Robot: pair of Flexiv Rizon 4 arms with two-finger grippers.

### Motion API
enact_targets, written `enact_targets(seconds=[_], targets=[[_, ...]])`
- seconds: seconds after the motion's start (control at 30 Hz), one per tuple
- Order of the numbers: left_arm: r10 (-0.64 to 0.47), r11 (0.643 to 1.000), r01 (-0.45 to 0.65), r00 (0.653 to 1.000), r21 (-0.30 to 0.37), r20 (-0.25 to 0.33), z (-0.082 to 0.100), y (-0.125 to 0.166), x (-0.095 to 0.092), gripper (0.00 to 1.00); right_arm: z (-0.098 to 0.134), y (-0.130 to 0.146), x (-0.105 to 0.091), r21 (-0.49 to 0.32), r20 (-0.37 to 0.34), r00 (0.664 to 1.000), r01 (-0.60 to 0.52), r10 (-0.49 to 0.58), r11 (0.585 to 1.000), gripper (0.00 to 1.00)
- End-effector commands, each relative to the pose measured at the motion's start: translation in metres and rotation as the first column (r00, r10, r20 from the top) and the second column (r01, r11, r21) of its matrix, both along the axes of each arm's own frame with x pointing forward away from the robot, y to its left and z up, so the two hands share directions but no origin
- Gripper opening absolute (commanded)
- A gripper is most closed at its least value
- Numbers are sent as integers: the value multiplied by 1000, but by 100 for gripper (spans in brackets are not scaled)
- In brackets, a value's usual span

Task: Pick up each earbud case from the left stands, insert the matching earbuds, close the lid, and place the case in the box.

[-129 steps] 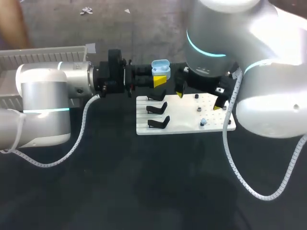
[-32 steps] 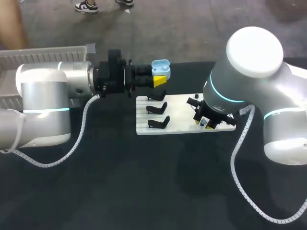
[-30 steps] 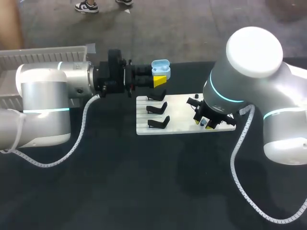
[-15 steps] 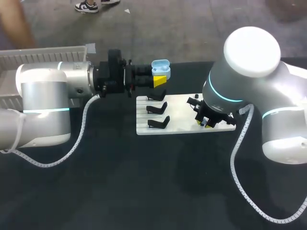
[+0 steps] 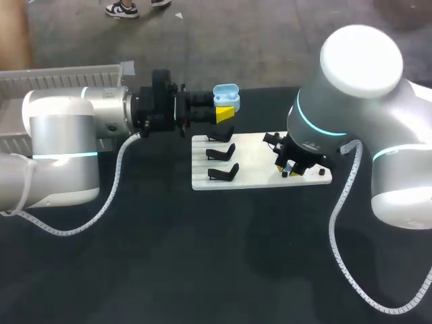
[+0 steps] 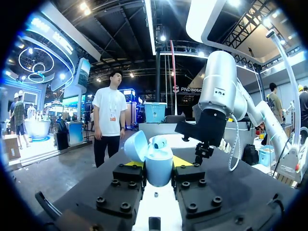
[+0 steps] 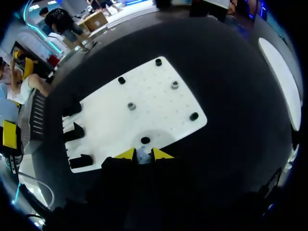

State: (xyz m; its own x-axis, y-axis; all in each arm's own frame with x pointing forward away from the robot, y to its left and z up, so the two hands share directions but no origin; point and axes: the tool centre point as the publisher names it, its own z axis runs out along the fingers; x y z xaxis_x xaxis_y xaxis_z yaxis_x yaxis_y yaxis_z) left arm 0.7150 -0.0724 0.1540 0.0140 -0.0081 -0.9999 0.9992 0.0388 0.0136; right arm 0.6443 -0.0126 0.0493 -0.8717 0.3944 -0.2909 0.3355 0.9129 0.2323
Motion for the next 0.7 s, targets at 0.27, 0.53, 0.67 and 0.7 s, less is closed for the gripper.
enact_targets(seconds=[0.27,0.53,0.67,0.7], targets=[[0,1000,0,1000,-2,2,-1,0,1,0,88,16,-29,-38,-123,965,-238,232,971,0],[0,1000,0,1000,-2,2,-1,0,1,0,135,50,-28,-64,-134,908,-408,397,911,0],[0,1000,0,1000,-2,2,-1,0,1,0,150,67,-21,-98,-115,875,-481,470,871,0],[0,1000,0,1000,-2,2,-1,0,1,0,153,71,-19,-107,-111,868,-495,485,862,0]])
